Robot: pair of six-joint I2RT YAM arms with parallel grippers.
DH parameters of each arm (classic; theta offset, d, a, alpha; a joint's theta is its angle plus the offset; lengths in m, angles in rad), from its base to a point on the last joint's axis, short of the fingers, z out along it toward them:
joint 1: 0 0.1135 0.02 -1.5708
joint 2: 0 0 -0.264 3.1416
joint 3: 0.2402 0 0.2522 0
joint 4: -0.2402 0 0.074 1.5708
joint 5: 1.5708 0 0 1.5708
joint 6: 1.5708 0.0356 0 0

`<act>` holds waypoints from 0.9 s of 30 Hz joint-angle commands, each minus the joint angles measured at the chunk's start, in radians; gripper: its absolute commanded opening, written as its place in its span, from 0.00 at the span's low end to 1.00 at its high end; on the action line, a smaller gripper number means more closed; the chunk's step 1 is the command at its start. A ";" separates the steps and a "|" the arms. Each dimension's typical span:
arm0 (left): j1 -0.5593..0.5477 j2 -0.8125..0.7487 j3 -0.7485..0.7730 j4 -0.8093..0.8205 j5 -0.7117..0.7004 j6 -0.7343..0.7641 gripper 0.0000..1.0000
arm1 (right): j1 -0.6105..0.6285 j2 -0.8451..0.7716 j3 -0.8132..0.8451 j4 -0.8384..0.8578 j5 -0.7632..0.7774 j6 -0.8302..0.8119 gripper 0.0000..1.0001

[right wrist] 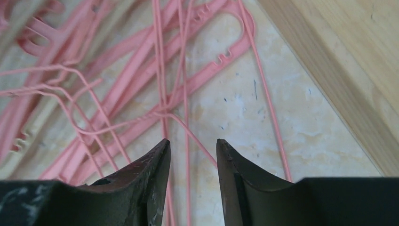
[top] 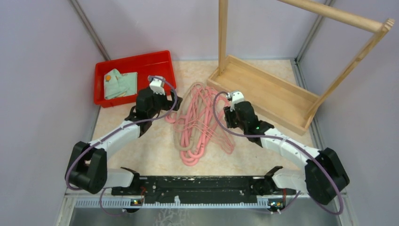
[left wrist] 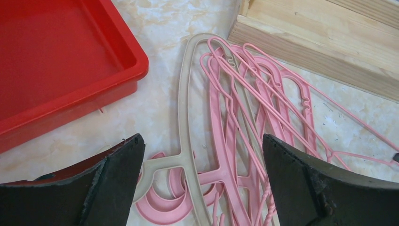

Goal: Organize the hangers

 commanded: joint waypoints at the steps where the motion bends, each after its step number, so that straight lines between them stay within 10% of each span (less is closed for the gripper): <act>1: -0.001 -0.021 -0.032 0.068 0.039 -0.034 1.00 | 0.009 0.092 0.080 -0.103 0.130 -0.042 0.41; 27: -0.002 -0.058 -0.135 0.135 0.020 -0.048 1.00 | -0.030 0.344 0.086 -0.085 0.164 -0.091 0.58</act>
